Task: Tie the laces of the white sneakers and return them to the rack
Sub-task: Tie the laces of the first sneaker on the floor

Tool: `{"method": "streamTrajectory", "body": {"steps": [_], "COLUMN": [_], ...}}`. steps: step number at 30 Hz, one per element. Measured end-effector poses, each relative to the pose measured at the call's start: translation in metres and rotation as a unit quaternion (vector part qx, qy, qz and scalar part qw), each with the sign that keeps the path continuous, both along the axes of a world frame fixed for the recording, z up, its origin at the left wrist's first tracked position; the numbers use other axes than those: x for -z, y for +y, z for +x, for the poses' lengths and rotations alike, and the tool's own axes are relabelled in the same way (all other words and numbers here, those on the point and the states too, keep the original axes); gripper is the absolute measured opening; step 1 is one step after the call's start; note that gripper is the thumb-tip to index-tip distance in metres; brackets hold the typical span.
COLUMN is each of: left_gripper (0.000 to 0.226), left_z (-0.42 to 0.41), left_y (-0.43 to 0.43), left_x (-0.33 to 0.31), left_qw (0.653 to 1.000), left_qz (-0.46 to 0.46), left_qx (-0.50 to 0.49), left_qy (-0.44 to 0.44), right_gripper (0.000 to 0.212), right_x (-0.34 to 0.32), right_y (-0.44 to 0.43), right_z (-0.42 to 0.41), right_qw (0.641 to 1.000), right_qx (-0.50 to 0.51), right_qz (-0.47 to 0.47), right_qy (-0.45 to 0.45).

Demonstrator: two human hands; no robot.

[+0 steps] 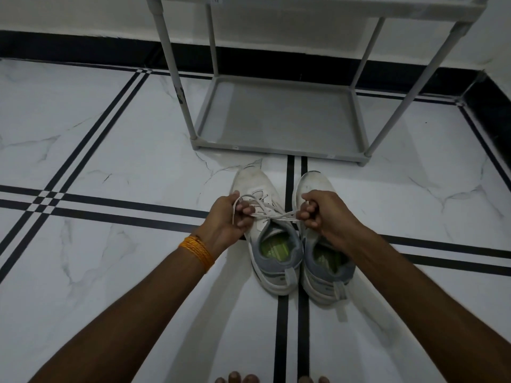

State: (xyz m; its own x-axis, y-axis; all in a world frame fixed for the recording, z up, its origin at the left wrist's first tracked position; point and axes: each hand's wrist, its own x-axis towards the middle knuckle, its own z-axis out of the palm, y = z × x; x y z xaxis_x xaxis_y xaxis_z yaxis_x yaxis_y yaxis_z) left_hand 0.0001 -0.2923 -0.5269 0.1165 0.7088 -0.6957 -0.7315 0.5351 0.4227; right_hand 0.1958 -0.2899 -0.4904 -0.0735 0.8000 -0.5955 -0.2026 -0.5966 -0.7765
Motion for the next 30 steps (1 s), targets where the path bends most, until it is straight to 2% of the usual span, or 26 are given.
{"method": "streamTrajectory", "body": {"steps": [7, 11, 13, 15, 16, 17, 18, 19, 20, 21, 22, 23, 25, 26, 28, 30], "left_gripper": [0.027, 0.018, 0.015, 0.022, 0.021, 0.020, 0.024, 0.032, 0.037, 0.039, 0.039, 0.038, 0.034, 0.032, 0.030, 0.025], "left_z": [0.000, 0.001, -0.001, -0.006, -0.010, -0.015, -0.019, -0.022, -0.022, -0.021, -0.017, -0.013, -0.005, -0.004, -0.006, -0.009], "left_y": [0.005, 0.003, -0.002, -0.008, -0.012, -0.016, -0.020, -0.024, -0.026, -0.025, -0.023, -0.021, -0.020, -0.020, -0.021, -0.021], "left_x": [0.012, 0.010, -0.003, -0.016, -0.019, -0.019, -0.019, -0.019, -0.018, -0.014, -0.012, -0.008, -0.003, -0.002, 0.000, 0.003], "left_qw": [0.999, 0.999, 0.993, 0.966, 0.939, 0.896, 0.834, 0.756, 0.673, 0.599, 0.540, 0.497, 0.446, 0.439, 0.450, 0.473], "left_qz": [-0.016, 0.000, 0.023, 0.044, 0.063, 0.096, 0.155, 0.234, 0.314, 0.377, 0.422, 0.450, 0.484, 0.499, 0.512, 0.505], "left_qx": [-0.023, -0.013, 0.010, 0.044, 0.050, 0.047, 0.047, 0.061, 0.092, 0.141, 0.194, 0.246, 0.315, 0.322, 0.307, 0.287], "left_qy": [0.022, 0.051, 0.120, 0.249, 0.334, 0.430, 0.528, 0.608, 0.663, 0.693, 0.702, 0.700, 0.684, 0.674, 0.664, 0.662], "right_gripper": [0.025, 0.028, 0.033, 0.035, 0.037, 0.041, 0.041, 0.036, 0.028, 0.020, 0.019, 0.023, 0.030, 0.030, 0.024, 0.016], "right_x": [0.009, 0.006, -0.001, -0.011, -0.016, -0.020, -0.023, -0.025, -0.029, -0.034, -0.037, -0.038, -0.029, -0.021, -0.008, 0.001], "right_y": [0.000, -0.005, -0.010, -0.012, -0.014, -0.015, -0.016, -0.017, -0.019, -0.022, -0.025, -0.027, -0.033, -0.034, -0.033, -0.032], "right_z": [-0.004, -0.006, -0.006, 0.000, 0.005, 0.009, 0.014, 0.017, 0.016, 0.012, 0.006, -0.001, -0.017, -0.022, -0.023, -0.020], "right_qw": [0.999, 0.996, 0.991, 0.989, 0.986, 0.976, 0.954, 0.911, 0.857, 0.813, 0.788, 0.774, 0.725, 0.690, 0.629, 0.595], "right_qx": [0.014, -0.012, -0.044, -0.079, -0.099, -0.112, -0.117, -0.113, -0.107, -0.119, -0.155, -0.210, -0.310, -0.339, -0.363, -0.367], "right_qz": [0.005, 0.033, 0.053, 0.053, 0.054, 0.068, 0.104, 0.158, 0.222, 0.280, 0.318, 0.337, 0.346, 0.355, 0.362, 0.359], "right_qy": [-0.051, -0.088, -0.117, -0.110, -0.124, -0.172, -0.256, -0.365, -0.453, -0.497, -0.503, -0.494, -0.508, -0.533, -0.585, -0.618]}}
